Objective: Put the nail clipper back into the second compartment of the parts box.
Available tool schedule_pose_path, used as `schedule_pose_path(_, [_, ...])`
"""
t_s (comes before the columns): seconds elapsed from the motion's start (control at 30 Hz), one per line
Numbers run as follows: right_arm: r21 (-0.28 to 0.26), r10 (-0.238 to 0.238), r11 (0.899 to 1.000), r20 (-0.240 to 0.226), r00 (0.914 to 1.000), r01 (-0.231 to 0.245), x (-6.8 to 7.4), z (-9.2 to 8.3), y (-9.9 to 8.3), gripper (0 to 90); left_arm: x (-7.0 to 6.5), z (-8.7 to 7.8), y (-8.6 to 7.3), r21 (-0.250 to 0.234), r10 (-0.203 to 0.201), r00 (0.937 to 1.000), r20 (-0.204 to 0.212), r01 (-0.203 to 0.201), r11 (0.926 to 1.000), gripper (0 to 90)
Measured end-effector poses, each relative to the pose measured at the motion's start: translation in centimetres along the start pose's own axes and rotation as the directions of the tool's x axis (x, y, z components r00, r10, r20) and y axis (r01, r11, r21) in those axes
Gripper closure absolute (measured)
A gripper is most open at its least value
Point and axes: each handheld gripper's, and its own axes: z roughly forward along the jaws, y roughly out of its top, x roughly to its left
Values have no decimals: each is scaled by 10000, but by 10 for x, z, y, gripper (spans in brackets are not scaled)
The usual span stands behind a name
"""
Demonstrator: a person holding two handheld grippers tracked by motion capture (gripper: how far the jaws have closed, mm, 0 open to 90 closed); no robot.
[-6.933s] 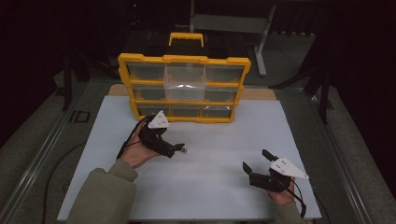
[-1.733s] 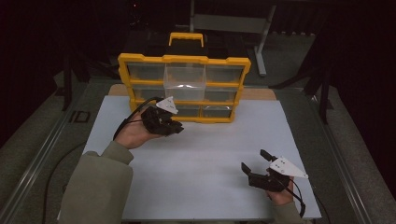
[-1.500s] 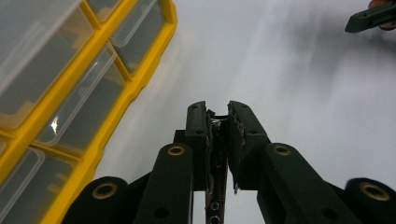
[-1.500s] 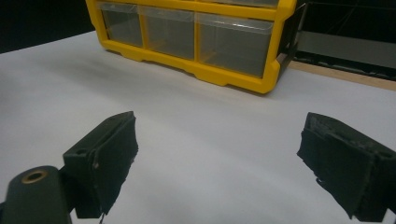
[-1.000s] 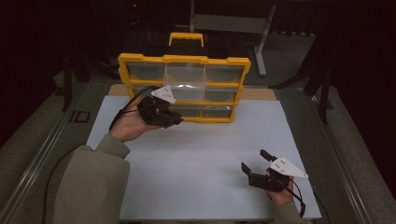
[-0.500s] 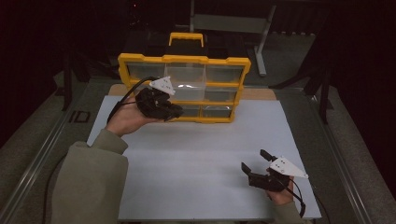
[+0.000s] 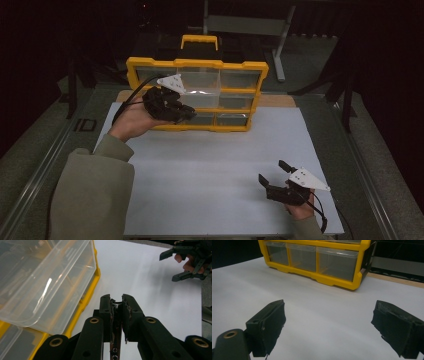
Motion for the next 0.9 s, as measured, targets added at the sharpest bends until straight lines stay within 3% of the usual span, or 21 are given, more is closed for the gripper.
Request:
schedule_pose_path(0.4, [26,-20,10000,4,10000,20,1,1,0,109,10,-20,12,-457,-203,9997,-120,197,9988,799])
schedule_pose_path(0.9, [34,7,10000,21,10000,-7,0,1,0,109,20,-33,21,-524,-580,9976,-373,560,9971,799])
